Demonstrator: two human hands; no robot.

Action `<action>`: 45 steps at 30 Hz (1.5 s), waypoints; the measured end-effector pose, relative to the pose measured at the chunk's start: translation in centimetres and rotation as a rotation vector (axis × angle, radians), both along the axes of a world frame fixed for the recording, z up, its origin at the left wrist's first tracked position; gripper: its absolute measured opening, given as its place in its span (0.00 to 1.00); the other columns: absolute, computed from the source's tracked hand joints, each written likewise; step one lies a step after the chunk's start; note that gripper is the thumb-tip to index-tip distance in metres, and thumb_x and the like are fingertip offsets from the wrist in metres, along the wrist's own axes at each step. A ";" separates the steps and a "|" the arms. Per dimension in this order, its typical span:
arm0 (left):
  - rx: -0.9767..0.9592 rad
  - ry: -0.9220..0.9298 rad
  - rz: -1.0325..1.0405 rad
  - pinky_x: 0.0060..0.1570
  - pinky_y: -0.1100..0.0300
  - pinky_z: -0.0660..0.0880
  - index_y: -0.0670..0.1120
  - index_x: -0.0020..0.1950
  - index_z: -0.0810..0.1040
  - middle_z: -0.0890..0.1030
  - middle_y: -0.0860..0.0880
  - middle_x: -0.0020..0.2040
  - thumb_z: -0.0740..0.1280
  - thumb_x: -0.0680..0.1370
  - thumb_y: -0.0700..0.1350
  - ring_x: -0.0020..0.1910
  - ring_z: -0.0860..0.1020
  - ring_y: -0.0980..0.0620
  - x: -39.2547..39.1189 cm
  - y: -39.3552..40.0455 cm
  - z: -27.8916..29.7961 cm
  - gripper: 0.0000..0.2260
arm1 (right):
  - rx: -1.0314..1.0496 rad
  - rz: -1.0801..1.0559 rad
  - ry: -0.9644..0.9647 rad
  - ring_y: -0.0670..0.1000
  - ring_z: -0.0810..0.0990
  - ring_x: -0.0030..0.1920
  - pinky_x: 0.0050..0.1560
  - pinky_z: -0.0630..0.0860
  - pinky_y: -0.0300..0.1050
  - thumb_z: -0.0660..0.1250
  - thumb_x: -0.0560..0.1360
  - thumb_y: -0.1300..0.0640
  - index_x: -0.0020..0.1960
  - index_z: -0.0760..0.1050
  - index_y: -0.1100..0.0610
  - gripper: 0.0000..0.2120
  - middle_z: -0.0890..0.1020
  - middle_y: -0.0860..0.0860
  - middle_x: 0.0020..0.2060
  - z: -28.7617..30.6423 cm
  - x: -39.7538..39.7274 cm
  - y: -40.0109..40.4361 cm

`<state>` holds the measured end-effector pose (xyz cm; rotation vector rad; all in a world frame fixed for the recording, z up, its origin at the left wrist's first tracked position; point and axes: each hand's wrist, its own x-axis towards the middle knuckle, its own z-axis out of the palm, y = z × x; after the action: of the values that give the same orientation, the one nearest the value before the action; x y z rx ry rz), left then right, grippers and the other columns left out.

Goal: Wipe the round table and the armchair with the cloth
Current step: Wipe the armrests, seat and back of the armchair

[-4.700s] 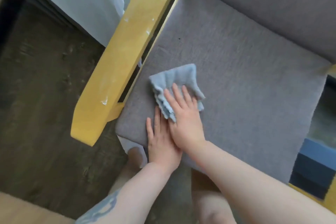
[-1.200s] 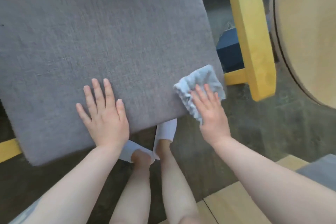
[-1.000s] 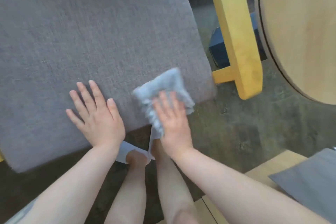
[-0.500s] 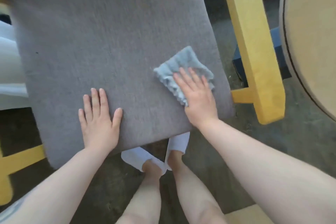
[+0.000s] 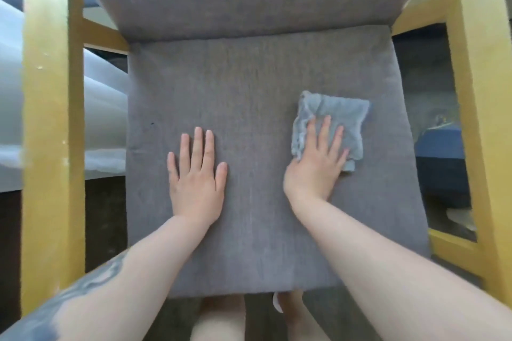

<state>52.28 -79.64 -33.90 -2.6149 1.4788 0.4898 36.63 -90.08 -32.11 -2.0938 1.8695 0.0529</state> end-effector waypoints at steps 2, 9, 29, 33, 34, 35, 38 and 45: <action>-0.012 0.007 0.022 0.73 0.47 0.45 0.46 0.79 0.50 0.51 0.47 0.79 0.45 0.79 0.55 0.77 0.48 0.47 0.6 -1.2 -0.4 0.29 | 0.087 0.459 -0.150 0.55 0.48 0.77 0.72 0.39 0.52 0.63 0.71 0.60 0.77 0.55 0.49 0.37 0.53 0.49 0.77 -0.7 4.7 2.1; -0.036 0.050 0.049 0.74 0.46 0.40 0.48 0.79 0.41 0.43 0.49 0.79 0.45 0.79 0.59 0.77 0.40 0.49 4.3 -3.5 -0.3 0.31 | 0.005 -0.002 0.099 0.54 0.48 0.77 0.75 0.45 0.57 0.62 0.75 0.59 0.77 0.53 0.50 0.34 0.52 0.49 0.78 -1.8 5.5 -10.9; 0.007 0.023 0.080 0.73 0.42 0.45 0.43 0.78 0.51 0.53 0.43 0.78 0.49 0.79 0.56 0.77 0.50 0.43 3.8 -4.9 -0.3 0.31 | 0.084 -0.537 -0.051 0.53 0.48 0.77 0.73 0.47 0.55 0.53 0.81 0.60 0.77 0.53 0.51 0.26 0.52 0.49 0.78 -0.2 12.2 -12.6; 0.158 0.074 -0.023 0.72 0.39 0.36 0.45 0.78 0.41 0.46 0.40 0.78 0.49 0.80 0.54 0.76 0.39 0.40 4.3 -5.0 1.0 0.30 | 0.171 0.169 -0.063 0.53 0.45 0.77 0.74 0.44 0.55 0.53 0.81 0.56 0.78 0.49 0.50 0.27 0.51 0.49 0.78 0.3 24.3 -7.0; 0.214 0.095 -0.048 0.71 0.38 0.35 0.45 0.77 0.39 0.48 0.39 0.78 0.51 0.81 0.53 0.76 0.41 0.38 4.3 -4.9 1.1 0.30 | 0.157 0.393 -0.079 0.53 0.45 0.77 0.74 0.43 0.56 0.54 0.80 0.57 0.78 0.49 0.49 0.28 0.50 0.49 0.78 0.5 25.4 -5.8; 0.202 0.095 -0.066 0.71 0.38 0.38 0.44 0.78 0.47 0.56 0.37 0.77 0.54 0.80 0.52 0.76 0.48 0.36 4.4 -4.8 1.2 0.30 | 0.165 0.663 -0.096 0.54 0.43 0.77 0.75 0.41 0.57 0.55 0.79 0.58 0.77 0.50 0.46 0.29 0.48 0.49 0.78 0.9 25.6 -4.8; 0.061 0.092 -0.040 0.71 0.41 0.51 0.43 0.70 0.72 0.75 0.40 0.67 0.53 0.77 0.54 0.72 0.62 0.40 5.0 -3.8 0.9 0.26 | 0.150 1.228 -0.023 0.53 0.39 0.77 0.74 0.37 0.56 0.55 0.78 0.61 0.77 0.46 0.42 0.33 0.44 0.48 0.78 0.1 23.0 -6.0; -0.059 0.131 -0.020 0.72 0.47 0.50 0.46 0.79 0.53 0.54 0.48 0.78 0.51 0.80 0.56 0.77 0.50 0.49 5.3 -0.8 0.9 0.28 | -0.011 0.762 -0.012 0.54 0.56 0.76 0.73 0.56 0.58 0.61 0.73 0.67 0.75 0.61 0.51 0.32 0.60 0.51 0.76 -1.3 11.5 -12.0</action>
<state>57.54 -80.45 -33.01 -2.6569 1.5788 0.6369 48.14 -102.10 -33.43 -2.6701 0.9644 0.2048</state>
